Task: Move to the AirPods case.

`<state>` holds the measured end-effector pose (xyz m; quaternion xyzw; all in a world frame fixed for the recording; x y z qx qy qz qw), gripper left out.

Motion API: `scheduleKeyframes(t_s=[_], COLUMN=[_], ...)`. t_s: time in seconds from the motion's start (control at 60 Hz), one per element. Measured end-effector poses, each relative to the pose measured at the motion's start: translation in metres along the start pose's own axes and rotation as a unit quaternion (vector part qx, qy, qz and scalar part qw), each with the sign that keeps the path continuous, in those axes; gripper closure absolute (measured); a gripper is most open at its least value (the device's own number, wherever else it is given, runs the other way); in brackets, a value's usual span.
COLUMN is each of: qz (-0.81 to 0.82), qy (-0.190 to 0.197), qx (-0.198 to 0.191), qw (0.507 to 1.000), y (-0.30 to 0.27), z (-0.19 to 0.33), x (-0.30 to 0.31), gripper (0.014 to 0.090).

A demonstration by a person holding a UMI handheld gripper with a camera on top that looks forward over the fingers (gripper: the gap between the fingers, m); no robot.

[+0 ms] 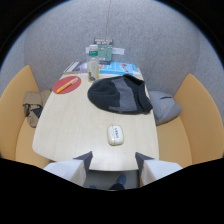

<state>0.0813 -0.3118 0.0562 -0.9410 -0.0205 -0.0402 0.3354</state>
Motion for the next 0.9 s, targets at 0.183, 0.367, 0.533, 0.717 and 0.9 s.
scheduleKeyframes(t_s=[0.183, 0.367, 0.533, 0.717, 0.9], qz=[0.000, 0.008, 0.010, 0.014, 0.020], qy=[-0.004, -0.003, -0.001, -0.004, -0.007], qx=[0.001, 0.006, 0.008, 0.003, 0.003], qw=[1.000, 1.000, 1.000, 1.000, 1.000], y=[-0.005, -0.015, -0.022, -0.022, -0.022], z=[0.036, 0.065, 0.083, 0.090, 0.090], x=[0.002, 0.004, 0.007, 0.006, 0.005], gripper=[0.0176, 0.0172, 0.0174, 0.0175, 0.0173])
